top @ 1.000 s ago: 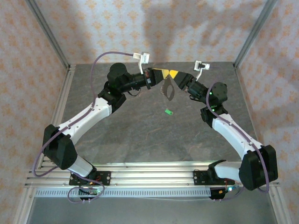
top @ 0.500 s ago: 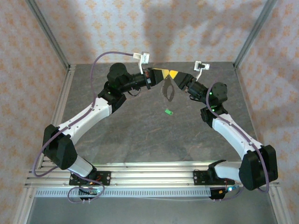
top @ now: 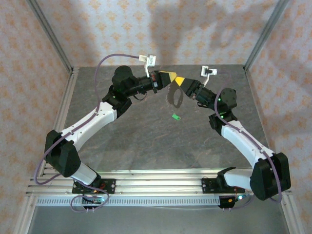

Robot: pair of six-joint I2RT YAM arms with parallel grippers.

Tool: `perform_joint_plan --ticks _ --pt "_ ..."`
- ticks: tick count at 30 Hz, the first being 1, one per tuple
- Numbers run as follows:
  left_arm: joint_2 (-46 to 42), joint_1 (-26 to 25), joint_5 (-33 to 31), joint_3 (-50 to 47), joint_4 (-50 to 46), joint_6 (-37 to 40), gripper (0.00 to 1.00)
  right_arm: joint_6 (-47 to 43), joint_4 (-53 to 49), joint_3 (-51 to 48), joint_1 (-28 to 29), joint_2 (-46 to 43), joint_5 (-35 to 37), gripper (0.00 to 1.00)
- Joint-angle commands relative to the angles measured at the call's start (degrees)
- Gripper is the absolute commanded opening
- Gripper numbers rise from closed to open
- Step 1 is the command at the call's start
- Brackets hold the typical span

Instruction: Put the keys on the keyring

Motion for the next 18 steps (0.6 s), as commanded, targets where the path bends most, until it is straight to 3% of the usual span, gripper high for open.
perform_joint_plan --ticks 1,4,5,7,8,10,14,18 --pt "-0.21 -0.27 -0.57 0.88 3.23 -0.34 0.00 -0.99 1.74 0.51 0.32 -1.36 -1.00 0.02" --pt "-0.45 -0.26 -2.01 0.58 2.68 -0.84 0.00 -1.68 0.89 0.55 0.31 -1.58 0.67 0.00" --pt "-0.80 -0.26 -3.50 0.00 2.66 -1.33 0.08 -1.89 0.61 0.35 0.33 -1.66 1.69 0.00" --pt "-1.92 -0.24 -8.20 -1.51 1.87 -2.32 0.44 -2.18 0.41 -0.14 0.34 -1.70 3.94 0.00" --pt "-2.58 -0.28 -11.25 -2.83 2.15 -3.32 0.55 -2.18 0.42 -0.36 0.32 -1.66 4.95 0.00" --pt "-3.77 -0.28 -15.05 -5.51 4.33 -5.55 0.63 -2.09 0.64 -0.67 0.34 -1.68 6.45 0.00" --pt "-5.04 -0.36 -17.79 -8.75 8.39 -9.24 0.64 -1.18 1.25 -0.87 0.32 -1.67 8.17 0.00" --pt "-4.79 -0.77 -17.69 -9.07 9.52 -9.89 0.54 0.41 2.12 -1.14 0.36 -1.67 9.66 0.00"
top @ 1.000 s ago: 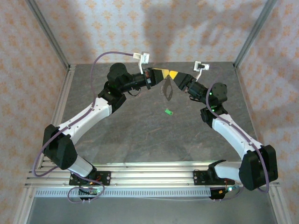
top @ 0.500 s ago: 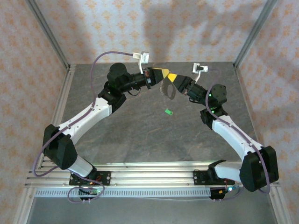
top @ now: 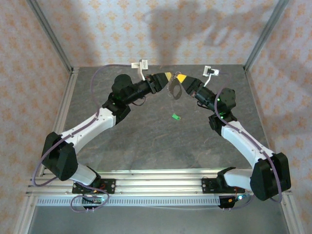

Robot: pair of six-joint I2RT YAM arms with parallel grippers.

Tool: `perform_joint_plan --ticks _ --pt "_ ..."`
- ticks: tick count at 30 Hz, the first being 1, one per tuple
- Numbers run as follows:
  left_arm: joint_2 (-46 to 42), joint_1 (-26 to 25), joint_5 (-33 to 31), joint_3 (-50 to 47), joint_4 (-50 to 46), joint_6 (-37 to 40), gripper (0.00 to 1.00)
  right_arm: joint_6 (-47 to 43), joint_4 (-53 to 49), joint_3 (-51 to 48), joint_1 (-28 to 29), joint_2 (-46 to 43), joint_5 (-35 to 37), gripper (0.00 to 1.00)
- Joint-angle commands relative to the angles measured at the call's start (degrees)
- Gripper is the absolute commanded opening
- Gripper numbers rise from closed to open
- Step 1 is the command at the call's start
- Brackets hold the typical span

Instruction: Put the keys on the keyring

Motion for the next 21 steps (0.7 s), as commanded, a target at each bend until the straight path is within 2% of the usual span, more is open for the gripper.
perform_joint_plan --ticks 1,7,21 --pt "-1.94 -0.62 -2.65 0.09 5.01 -1.75 0.51 1.53 4.15 -0.61 0.20 -1.45 2.32 0.00" --pt "-0.84 -1.03 -3.10 0.92 5.81 -2.05 0.40 3.11 5.73 -0.92 0.48 -0.70 2.14 0.00" --pt "1.39 -1.37 -1.61 4.32 4.55 -0.58 0.39 2.61 5.12 0.56 1.52 1.08 -0.67 0.00"
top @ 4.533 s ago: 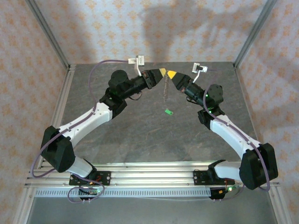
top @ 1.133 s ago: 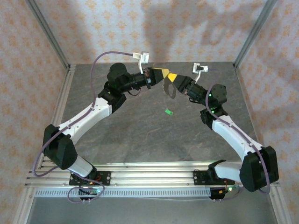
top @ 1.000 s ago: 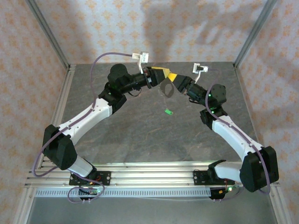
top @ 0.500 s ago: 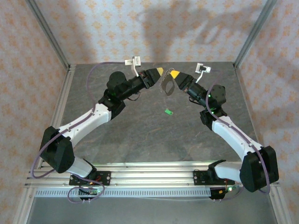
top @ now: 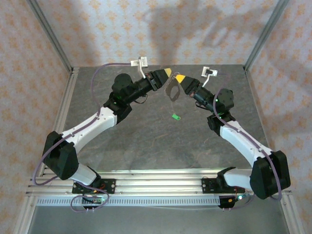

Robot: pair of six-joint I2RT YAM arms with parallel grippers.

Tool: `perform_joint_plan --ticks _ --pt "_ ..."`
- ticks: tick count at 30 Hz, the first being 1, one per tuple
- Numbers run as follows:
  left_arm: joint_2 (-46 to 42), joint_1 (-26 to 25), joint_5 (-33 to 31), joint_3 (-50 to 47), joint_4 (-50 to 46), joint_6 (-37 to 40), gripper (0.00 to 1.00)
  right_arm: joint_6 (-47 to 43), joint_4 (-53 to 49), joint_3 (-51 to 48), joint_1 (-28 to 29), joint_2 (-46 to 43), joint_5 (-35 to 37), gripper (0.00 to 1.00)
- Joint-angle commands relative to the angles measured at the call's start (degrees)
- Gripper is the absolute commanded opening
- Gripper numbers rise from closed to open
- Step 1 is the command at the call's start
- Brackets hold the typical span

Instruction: Put the keys on the keyring

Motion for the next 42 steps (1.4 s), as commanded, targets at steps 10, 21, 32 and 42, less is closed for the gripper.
perform_joint_plan --ticks 10,21,32,42 --pt "2.40 -1.72 3.28 4.59 0.93 1.72 0.33 0.03 3.80 1.16 0.62 0.25 -1.89 0.00" --pt "2.72 -2.53 4.18 4.89 0.28 2.44 0.30 -0.67 2.88 0.88 0.65 -0.27 -1.70 0.00" --pt "-0.16 -2.64 4.43 2.21 -2.23 5.44 0.20 -1.20 1.39 0.91 0.65 -0.36 -0.59 0.00" --pt "-1.23 -2.64 5.99 2.28 -5.09 8.82 0.22 -1.38 0.91 0.81 0.65 -0.36 -0.58 0.00"
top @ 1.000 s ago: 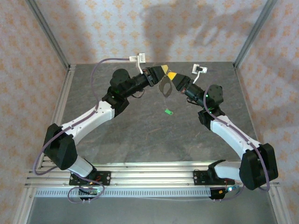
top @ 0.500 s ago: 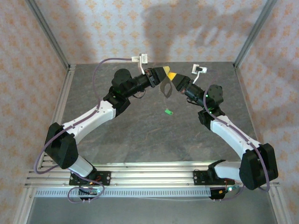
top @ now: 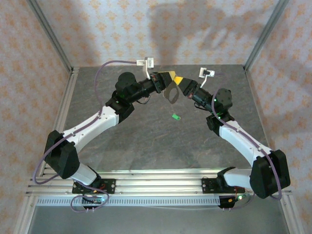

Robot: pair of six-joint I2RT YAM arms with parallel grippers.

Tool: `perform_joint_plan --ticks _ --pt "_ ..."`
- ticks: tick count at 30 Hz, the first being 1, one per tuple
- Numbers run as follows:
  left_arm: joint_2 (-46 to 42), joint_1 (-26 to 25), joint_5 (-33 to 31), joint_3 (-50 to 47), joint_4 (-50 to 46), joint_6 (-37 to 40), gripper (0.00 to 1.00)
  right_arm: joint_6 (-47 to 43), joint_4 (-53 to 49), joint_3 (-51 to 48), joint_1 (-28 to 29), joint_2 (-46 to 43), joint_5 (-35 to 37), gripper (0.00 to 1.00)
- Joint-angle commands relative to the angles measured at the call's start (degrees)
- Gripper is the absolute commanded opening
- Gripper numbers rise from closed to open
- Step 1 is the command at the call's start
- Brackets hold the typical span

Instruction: Put the keys on the keyring

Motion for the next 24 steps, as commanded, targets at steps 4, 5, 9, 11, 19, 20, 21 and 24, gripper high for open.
perform_joint_plan --ticks 4,5,9,11,19,20,21,24 --pt "-2.07 -0.77 4.45 0.10 -2.94 3.58 0.25 -1.09 2.02 1.07 0.04 -0.67 -0.07 0.00" --pt "-1.98 -0.77 4.81 0.29 -3.52 4.10 0.25 -1.09 1.94 1.15 0.04 -0.57 -0.41 0.00" --pt "-1.46 -0.83 6.06 1.41 -6.05 6.23 0.22 -1.18 1.43 1.82 0.04 -0.24 -2.08 0.00" --pt "-0.91 -0.80 7.08 2.24 -7.03 7.01 0.20 -1.35 1.07 1.95 0.04 -0.23 -2.47 0.00" --pt "1.18 -0.78 8.73 4.25 -7.77 7.55 0.00 -2.06 -0.44 2.66 0.04 0.54 -3.17 0.00" --pt "1.35 -0.85 8.82 4.34 -7.63 7.60 0.00 -2.06 -0.50 2.79 0.04 0.65 -3.17 0.00" --pt "1.40 -0.81 8.88 4.42 -7.41 7.44 0.00 -2.11 -0.59 2.84 -0.01 0.73 -3.17 0.00" --pt "1.63 -0.77 8.81 4.35 -6.55 7.27 0.00 -2.41 -1.33 3.17 0.04 0.91 -3.04 0.00"
